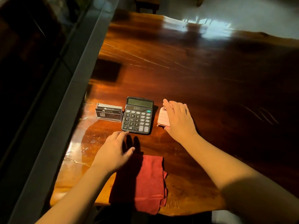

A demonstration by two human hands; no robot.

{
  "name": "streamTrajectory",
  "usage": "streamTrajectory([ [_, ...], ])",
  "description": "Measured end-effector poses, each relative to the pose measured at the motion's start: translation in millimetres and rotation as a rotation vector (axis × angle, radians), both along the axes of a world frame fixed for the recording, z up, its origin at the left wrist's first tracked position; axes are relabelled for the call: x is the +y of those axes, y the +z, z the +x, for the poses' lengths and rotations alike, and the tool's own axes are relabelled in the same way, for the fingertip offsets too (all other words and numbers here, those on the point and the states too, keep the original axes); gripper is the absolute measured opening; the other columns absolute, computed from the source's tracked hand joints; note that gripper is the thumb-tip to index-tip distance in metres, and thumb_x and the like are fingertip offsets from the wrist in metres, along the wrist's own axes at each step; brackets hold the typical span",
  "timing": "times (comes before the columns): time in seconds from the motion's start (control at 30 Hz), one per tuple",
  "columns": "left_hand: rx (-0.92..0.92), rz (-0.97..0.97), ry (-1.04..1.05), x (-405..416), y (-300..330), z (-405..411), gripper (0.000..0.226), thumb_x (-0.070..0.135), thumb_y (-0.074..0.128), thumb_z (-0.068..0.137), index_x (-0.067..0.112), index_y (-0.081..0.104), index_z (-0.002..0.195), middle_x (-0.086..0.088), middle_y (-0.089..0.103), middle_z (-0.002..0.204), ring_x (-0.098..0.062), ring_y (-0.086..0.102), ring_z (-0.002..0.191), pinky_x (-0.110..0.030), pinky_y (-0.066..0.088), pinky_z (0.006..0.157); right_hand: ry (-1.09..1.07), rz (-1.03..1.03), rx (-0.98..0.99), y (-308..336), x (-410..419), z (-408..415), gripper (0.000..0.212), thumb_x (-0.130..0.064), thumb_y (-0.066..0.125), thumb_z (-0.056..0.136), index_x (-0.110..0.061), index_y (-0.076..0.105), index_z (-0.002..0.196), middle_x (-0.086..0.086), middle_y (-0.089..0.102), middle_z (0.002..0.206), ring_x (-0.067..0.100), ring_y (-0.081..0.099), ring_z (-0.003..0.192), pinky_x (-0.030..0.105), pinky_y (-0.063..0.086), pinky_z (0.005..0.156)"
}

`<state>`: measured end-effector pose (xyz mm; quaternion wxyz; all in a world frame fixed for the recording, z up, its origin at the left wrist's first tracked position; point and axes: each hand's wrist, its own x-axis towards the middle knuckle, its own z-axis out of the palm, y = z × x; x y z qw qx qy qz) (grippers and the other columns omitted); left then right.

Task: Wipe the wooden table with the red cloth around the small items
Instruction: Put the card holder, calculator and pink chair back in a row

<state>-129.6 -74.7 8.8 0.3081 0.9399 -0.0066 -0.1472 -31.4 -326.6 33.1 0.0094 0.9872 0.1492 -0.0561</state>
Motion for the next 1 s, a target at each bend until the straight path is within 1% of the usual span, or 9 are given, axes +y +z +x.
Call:
streamTrajectory([
  [0.13,-0.006,-0.011,-0.003,2,1,0,0.065,0.042,0.070,0.089,0.021,0.045,0.145,0.002,0.049,0.141,-0.020,0.046,0.131,-0.039,0.046,0.106,-0.011,-0.025,0.006,1,0,1,0.112,-0.037,0.088,0.072,-0.018,0.017,0.156,0.010,0.039,0.151,0.031,0.036,0.139,0.052,0.030,0.118],
  [0.27,-0.023,-0.014,-0.015,7,2,2,0.064,0.040,0.071,0.088,0.020,0.047,0.144,0.000,0.051,0.139,-0.021,0.047,0.130,-0.036,0.043,0.107,-0.030,-0.056,0.014,5,3,-4,0.118,-0.045,0.086,0.073,-0.022,0.008,0.158,0.012,0.030,0.161,0.033,0.026,0.148,0.053,0.025,0.120],
  [0.37,-0.042,-0.014,-0.027,13,4,5,0.064,0.040,0.072,0.088,0.020,0.048,0.143,-0.002,0.052,0.139,-0.022,0.048,0.130,-0.036,0.042,0.107,-0.052,-0.051,0.004,13,5,-9,0.115,-0.049,0.082,0.077,-0.025,0.004,0.158,0.012,0.022,0.165,0.034,0.019,0.152,0.053,0.018,0.121],
  [0.5,-0.059,-0.020,-0.065,21,12,9,0.066,0.039,0.072,0.088,0.018,0.047,0.144,-0.004,0.052,0.141,-0.024,0.046,0.132,-0.038,0.041,0.109,-0.104,0.014,-0.016,31,10,-25,0.108,-0.047,0.080,0.080,-0.024,0.008,0.158,0.011,0.022,0.165,0.032,0.019,0.152,0.052,0.017,0.122],
  [0.63,-0.083,-0.020,-0.120,29,28,12,0.066,0.040,0.072,0.088,0.017,0.048,0.144,-0.005,0.052,0.142,-0.025,0.047,0.133,-0.039,0.041,0.108,-0.156,0.134,-0.041,53,18,-51,0.094,-0.048,0.077,0.082,-0.028,0.021,0.155,0.008,0.032,0.160,0.030,0.028,0.148,0.054,0.022,0.122],
  [0.7,-0.102,-0.015,-0.142,32,37,12,0.065,0.041,0.071,0.088,0.017,0.048,0.144,-0.005,0.053,0.142,-0.026,0.047,0.132,-0.039,0.042,0.107,-0.186,0.214,-0.047,62,22,-65,0.088,-0.049,0.074,0.082,-0.033,0.025,0.154,0.002,0.038,0.156,0.026,0.033,0.144,0.053,0.031,0.118],
  [0.8,-0.148,-0.009,-0.155,35,53,12,0.064,0.042,0.071,0.088,0.018,0.049,0.143,-0.005,0.054,0.140,-0.025,0.048,0.132,-0.040,0.043,0.106,-0.239,0.318,-0.024,74,27,-89,0.083,-0.050,0.072,0.084,-0.031,0.031,0.153,0.000,0.040,0.155,0.024,0.035,0.142,0.049,0.043,0.110],
  [0.9,-0.183,-0.003,-0.150,34,68,7,0.064,0.044,0.071,0.089,0.020,0.049,0.144,-0.005,0.053,0.142,-0.024,0.049,0.132,-0.037,0.041,0.106,-0.230,0.373,-0.007,81,25,-112,0.075,-0.049,0.070,0.086,-0.026,0.038,0.150,-0.001,0.041,0.154,0.022,0.036,0.141,0.050,0.046,0.107],
  [1.0,-0.193,-0.007,-0.123,30,81,-4,0.064,0.045,0.071,0.088,0.022,0.049,0.144,-0.003,0.054,0.144,-0.022,0.049,0.132,-0.036,0.041,0.106,-0.204,0.418,0.017,86,20,-129,0.071,-0.049,0.067,0.089,-0.026,0.041,0.150,-0.002,0.043,0.153,0.020,0.039,0.139,0.047,0.047,0.107],
])
